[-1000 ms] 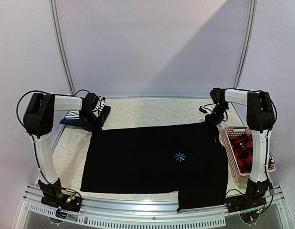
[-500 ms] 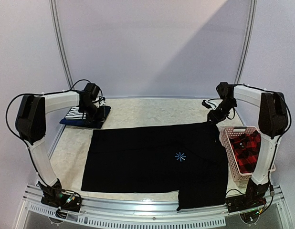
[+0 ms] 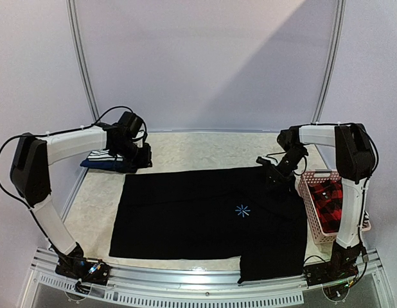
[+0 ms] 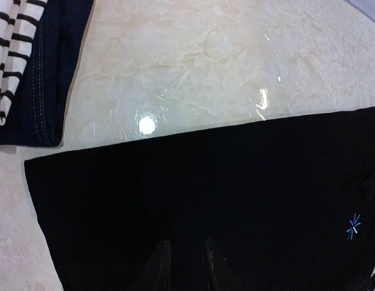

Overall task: Fold and stack the mixed laundry pile
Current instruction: Adjust the 1/3-folded T-shirt at the center of the board.

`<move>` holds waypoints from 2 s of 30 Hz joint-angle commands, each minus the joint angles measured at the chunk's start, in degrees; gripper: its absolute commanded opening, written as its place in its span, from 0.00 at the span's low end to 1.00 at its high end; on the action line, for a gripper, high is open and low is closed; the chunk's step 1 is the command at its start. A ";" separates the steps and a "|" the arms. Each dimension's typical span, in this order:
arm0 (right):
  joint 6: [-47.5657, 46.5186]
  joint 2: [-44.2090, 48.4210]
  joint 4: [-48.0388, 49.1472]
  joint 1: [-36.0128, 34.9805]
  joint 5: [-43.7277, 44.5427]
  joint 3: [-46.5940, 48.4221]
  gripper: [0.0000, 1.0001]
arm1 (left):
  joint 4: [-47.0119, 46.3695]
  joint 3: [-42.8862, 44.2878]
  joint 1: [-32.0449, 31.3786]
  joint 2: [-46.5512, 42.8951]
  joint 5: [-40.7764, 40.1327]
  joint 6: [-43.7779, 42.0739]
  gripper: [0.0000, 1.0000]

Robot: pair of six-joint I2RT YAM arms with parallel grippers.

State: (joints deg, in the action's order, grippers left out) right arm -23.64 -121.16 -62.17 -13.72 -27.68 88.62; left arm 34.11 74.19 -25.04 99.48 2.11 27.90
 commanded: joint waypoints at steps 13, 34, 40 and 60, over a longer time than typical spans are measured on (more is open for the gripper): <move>-1.44 -3.29 -1.48 -1.92 -6.59 1.80 0.26 | 0.40 -4.23 -0.63 -5.08 -0.61 0.65 0.19; -9.09 20.99 -5.39 -20.16 -2.05 -11.94 0.39 | 1.15 -6.60 -0.86 -5.94 -1.88 0.24 0.19; -5.99 17.12 -0.52 -10.47 -1.31 -5.07 0.39 | 2.68 -5.28 -0.60 -2.34 -4.17 -3.04 0.21; 3.55 -11.14 13.20 2.69 27.21 16.45 0.31 | 12.04 7.67 5.48 18.07 -16.47 -7.86 0.17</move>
State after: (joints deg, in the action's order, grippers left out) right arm -21.15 -128.95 -50.43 -11.68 -8.19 102.13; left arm 44.75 80.53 -21.69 115.66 -12.93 20.53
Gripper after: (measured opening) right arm 0.318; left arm 0.175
